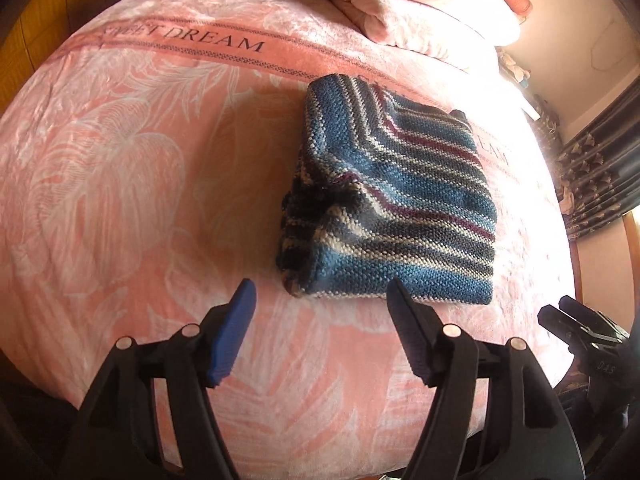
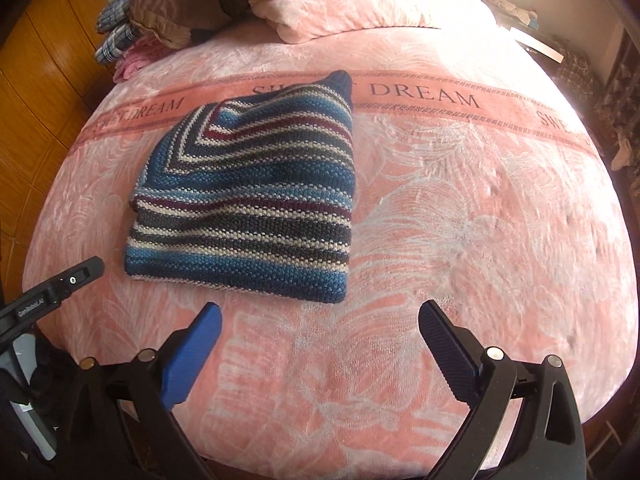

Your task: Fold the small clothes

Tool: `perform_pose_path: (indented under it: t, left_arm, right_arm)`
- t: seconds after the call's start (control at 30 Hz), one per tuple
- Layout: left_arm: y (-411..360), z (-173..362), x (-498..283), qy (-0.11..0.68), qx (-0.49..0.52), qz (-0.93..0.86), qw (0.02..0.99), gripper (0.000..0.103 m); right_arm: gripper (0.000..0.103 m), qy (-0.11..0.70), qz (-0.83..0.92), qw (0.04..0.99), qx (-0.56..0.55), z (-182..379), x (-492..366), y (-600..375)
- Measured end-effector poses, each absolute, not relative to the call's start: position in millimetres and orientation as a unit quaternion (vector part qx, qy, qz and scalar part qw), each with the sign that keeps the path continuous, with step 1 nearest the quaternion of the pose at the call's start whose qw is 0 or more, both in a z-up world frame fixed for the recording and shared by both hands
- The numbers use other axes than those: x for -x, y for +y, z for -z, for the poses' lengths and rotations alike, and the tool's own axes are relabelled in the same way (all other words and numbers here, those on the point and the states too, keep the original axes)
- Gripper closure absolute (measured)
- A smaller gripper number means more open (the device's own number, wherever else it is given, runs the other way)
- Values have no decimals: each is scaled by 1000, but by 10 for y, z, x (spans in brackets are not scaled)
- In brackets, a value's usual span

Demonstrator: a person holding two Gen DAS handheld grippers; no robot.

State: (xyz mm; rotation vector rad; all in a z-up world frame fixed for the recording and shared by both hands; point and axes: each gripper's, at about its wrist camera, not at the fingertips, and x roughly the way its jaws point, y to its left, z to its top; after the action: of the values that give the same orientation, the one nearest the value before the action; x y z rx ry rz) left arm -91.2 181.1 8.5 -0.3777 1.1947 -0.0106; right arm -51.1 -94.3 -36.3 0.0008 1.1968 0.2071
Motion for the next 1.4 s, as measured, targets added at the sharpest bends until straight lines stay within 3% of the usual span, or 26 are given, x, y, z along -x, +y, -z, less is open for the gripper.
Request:
perform_pose_path:
  t: [0.23,0.87,1.4]
  left_arm:
    - [1571,-297,1159,533,100,-3,840,16]
    - [1456,-499,1543,512,91,-16,854,14]
    - [1300,-521,1507,496,73,-10,865,14]
  right_arm:
    - [4,541,-83,837,-4,208,696,-1005]
    - [4,458,-87,882,64,-129,1191,-753]
    - [4,500,-53,863,58,78,1069,-805]
